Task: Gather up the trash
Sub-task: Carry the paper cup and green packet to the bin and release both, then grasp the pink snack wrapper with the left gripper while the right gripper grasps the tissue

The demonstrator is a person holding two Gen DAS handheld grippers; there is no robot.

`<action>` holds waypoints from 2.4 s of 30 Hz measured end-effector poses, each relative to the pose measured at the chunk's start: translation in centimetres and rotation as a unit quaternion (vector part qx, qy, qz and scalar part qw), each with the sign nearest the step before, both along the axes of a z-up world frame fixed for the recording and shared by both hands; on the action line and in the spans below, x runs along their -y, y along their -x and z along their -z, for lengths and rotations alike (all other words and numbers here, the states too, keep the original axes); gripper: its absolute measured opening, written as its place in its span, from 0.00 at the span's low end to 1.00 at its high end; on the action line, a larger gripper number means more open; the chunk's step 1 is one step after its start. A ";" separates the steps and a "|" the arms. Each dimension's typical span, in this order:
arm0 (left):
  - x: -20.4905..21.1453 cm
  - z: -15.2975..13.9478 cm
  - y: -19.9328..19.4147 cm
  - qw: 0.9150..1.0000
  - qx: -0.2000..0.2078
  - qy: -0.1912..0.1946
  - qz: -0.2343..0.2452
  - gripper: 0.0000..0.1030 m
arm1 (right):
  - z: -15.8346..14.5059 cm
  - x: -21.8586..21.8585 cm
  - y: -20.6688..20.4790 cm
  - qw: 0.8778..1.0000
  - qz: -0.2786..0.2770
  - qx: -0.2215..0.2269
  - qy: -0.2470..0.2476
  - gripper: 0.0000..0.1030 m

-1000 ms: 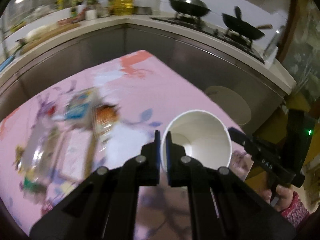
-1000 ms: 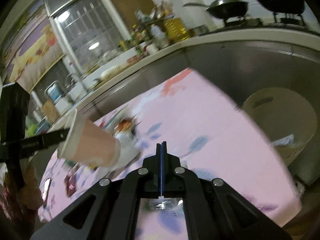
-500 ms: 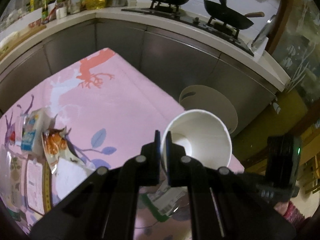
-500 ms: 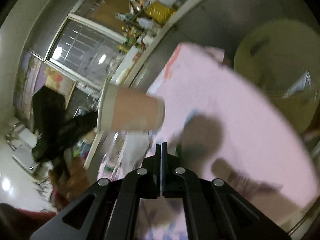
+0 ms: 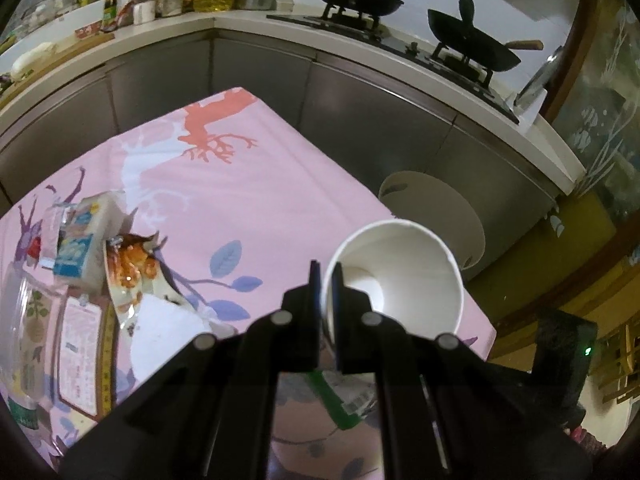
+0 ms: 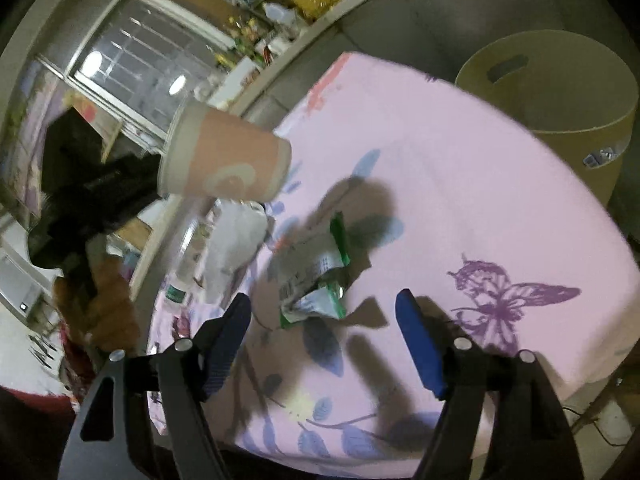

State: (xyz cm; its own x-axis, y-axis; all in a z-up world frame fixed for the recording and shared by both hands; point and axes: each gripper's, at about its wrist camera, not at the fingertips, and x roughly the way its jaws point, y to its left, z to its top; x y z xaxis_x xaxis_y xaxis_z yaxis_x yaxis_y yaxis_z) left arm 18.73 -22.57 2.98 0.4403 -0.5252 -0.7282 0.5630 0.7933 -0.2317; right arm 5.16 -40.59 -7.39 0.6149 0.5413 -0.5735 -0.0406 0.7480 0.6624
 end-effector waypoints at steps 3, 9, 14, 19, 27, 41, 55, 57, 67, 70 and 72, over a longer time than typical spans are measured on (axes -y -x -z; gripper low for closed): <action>-0.5 0.1 -0.1 1.000 0.002 -0.002 -0.004 0.05 | 0.2 -1.9 -1.6 1.000 -0.017 0.002 0.016 0.56; -0.5 0.2 -0.9 1.000 -0.003 -0.003 -0.014 0.05 | 1.3 -4.3 -4.2 0.999 -0.038 -0.007 0.033 0.14; 2.8 -0.1 -1.8 1.000 0.003 -0.013 0.014 0.05 | -0.8 -0.8 -3.4 0.997 0.009 0.035 0.063 0.13; 9.0 -0.9 -2.8 0.998 0.009 0.002 0.059 0.05 | -3.5 6.9 -3.1 0.986 0.113 0.060 0.109 0.13; 20.4 2.2 -5.3 0.993 -0.017 -0.011 0.120 0.05 | -2.6 15.2 -6.3 0.973 0.202 0.022 0.108 0.22; 22.0 3.7 -5.9 0.995 -0.016 -0.059 0.084 0.70 | -4.6 16.7 -5.1 0.968 0.240 0.066 0.042 0.50; 2.2 1.2 2.7 0.996 0.070 -0.050 -0.012 0.70 | -5.3 5.6 -3.7 0.981 0.171 0.090 -0.003 0.50; -2.0 1.2 4.2 0.995 0.081 -0.053 -0.037 0.70 | -4.8 2.6 -4.2 0.987 0.139 0.077 -0.001 0.50; -23.5 3.4 11.3 0.975 0.057 -0.054 -0.206 0.70 | -4.7 -12.6 -4.0 0.997 -0.009 0.064 0.041 0.48; -28.8 5.4 12.2 0.963 0.007 -0.034 -0.267 0.70 | -3.9 -17.4 -3.4 0.994 -0.057 0.058 0.072 0.48; -31.0 6.5 12.5 0.957 -0.019 -0.018 -0.289 0.70 | -3.3 -20.7 -2.6 0.990 -0.088 0.059 0.096 0.48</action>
